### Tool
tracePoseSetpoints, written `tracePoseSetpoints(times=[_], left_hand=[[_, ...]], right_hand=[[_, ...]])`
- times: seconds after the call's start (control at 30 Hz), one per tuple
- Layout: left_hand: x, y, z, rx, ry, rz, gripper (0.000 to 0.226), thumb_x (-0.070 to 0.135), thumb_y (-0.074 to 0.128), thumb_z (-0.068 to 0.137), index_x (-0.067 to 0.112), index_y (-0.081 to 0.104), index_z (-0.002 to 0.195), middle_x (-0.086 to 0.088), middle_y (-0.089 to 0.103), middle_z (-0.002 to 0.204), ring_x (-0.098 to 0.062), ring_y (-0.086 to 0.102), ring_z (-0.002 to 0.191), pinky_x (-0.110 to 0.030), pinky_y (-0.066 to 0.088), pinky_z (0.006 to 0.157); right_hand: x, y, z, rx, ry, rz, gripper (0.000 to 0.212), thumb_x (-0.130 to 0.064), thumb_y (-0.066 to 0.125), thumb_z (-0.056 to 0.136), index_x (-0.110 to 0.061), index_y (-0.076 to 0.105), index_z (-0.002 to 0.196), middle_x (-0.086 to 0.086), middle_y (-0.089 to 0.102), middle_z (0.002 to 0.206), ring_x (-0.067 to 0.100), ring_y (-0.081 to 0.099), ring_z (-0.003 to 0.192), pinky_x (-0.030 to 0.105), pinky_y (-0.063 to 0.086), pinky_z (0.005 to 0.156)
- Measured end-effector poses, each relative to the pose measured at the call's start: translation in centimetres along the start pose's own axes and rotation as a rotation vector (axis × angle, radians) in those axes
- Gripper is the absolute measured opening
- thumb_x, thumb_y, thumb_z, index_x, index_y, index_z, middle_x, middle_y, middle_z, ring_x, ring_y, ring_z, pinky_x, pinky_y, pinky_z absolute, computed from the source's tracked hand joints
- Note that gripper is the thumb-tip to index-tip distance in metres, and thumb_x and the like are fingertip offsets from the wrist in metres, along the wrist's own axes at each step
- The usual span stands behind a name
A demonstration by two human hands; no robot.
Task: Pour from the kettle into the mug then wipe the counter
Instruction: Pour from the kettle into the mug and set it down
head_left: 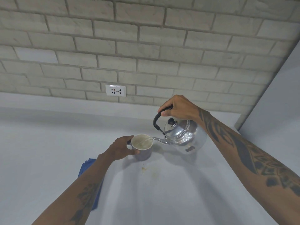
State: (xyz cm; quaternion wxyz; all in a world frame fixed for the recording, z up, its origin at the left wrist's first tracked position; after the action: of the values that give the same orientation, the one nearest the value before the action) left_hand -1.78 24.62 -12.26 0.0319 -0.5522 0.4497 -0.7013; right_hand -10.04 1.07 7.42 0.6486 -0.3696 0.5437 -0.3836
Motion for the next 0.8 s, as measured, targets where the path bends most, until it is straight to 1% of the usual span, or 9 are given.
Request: tracePoseSetpoints(times=[0.2,0.3,0.43,0.53,0.67,0.8], left_hand=[[-0.12,-0.04,0.0,-0.007,0.003,-0.003,0.056,0.037,0.082,0.066,0.041,0.06,0.117,0.014,0.066,0.107,0.0,0.06,0.102,-0.025,0.047,0.087],[0.03,-0.1,-0.06,-0.007,0.012,-0.005,0.05,0.034,0.082,0.068,0.047,0.059,0.11,0.019,0.065,0.101,0.007,0.059,0.098,-0.021,0.045,0.084],[-0.06,-0.08,0.0,-0.005,0.022,0.001,0.049,0.034,0.083,0.067,0.051,0.057,0.105,0.014,0.067,0.103,0.005,0.059,0.099,-0.024,0.047,0.088],[-0.17,-0.09,0.07,-0.009,0.028,0.008,0.048,0.034,0.082,0.068,0.048,0.059,0.107,0.01,0.068,0.104,0.004,0.059,0.099,-0.025,0.047,0.088],[-0.28,-0.04,0.14,-0.006,0.034,0.017,0.05,0.037,0.082,0.067,0.045,0.06,0.112,0.012,0.067,0.106,0.0,0.06,0.1,-0.025,0.047,0.088],[-0.51,0.05,0.22,-0.006,0.026,0.013,0.054,0.04,0.081,0.066,0.041,0.061,0.116,0.014,0.066,0.108,0.001,0.06,0.102,-0.026,0.047,0.09]], right_hand=[[-0.33,-0.28,0.23,-0.009,0.004,-0.034,0.016,-0.025,0.073,0.082,-0.028,0.079,0.096,-0.008,0.077,0.093,0.008,0.067,0.094,0.037,0.054,0.092],[-0.4,-0.38,0.29,-0.015,0.012,-0.039,0.016,-0.026,0.073,0.081,-0.028,0.079,0.096,-0.007,0.077,0.092,0.01,0.067,0.094,0.039,0.054,0.091],[-0.56,-0.54,0.32,-0.014,0.012,-0.047,0.016,-0.026,0.073,0.081,-0.028,0.079,0.096,-0.006,0.077,0.091,0.011,0.067,0.093,0.038,0.053,0.091],[-0.64,-0.63,0.44,-0.017,0.006,-0.055,0.016,-0.026,0.073,0.081,-0.027,0.079,0.096,-0.007,0.077,0.093,0.01,0.067,0.094,0.038,0.053,0.092],[-0.83,-0.83,0.53,-0.026,0.002,-0.064,0.017,-0.026,0.073,0.082,-0.027,0.079,0.097,-0.006,0.077,0.094,0.011,0.067,0.096,0.038,0.053,0.092],[-1.05,-0.84,0.69,-0.029,0.002,-0.073,0.017,-0.027,0.073,0.081,-0.028,0.079,0.097,-0.006,0.078,0.094,0.011,0.067,0.096,0.039,0.053,0.092]])
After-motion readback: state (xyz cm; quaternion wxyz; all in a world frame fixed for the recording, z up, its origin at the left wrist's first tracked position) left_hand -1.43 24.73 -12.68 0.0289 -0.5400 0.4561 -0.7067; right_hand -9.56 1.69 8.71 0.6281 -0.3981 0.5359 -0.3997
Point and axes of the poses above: each hand's wrist, its own z-axis towards the middle knuckle, its own y-axis out of the palm, x = y × z, the point moved 1 cm from there along z, towards the middle knuckle
